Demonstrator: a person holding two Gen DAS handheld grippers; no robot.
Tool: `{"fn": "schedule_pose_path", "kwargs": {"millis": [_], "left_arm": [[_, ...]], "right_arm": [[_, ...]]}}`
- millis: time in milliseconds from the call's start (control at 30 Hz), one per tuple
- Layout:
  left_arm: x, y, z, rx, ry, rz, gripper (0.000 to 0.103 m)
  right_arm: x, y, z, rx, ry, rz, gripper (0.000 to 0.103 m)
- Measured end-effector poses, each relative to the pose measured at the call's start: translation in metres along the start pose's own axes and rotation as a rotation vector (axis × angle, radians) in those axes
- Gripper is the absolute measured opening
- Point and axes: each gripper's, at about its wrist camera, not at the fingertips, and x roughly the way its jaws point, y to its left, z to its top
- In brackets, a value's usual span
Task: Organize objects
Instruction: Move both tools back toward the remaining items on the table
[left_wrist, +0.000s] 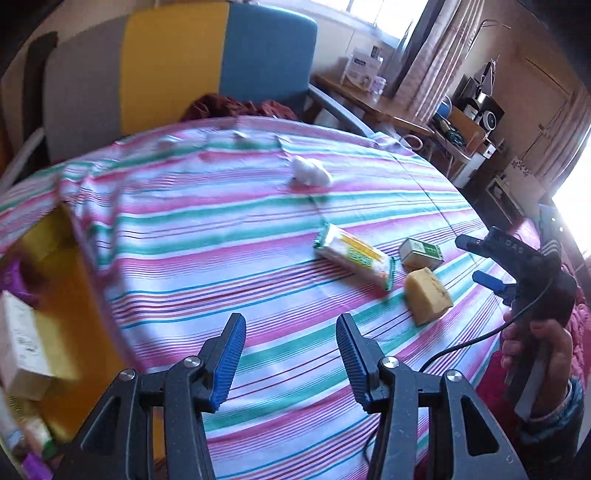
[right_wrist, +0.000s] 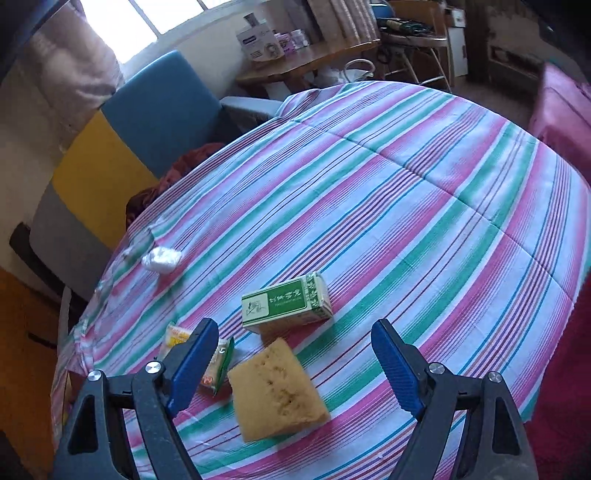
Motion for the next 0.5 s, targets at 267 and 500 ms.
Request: {"fn": "schedule_pose_path", "kwargs": {"millis": [267,500], "left_arm": [[0.044,-0.010,0.043,-0.006,0.051,0.006,0.051],[0.090,-0.008,0.107,-0.028,0.058,0.022,0.054]], "right_arm": [[0.007,0.002,0.001,0.019,0.049,0.058,0.087],[0.014,0.016,-0.008,-0.051,0.101,0.094,0.090]]}}
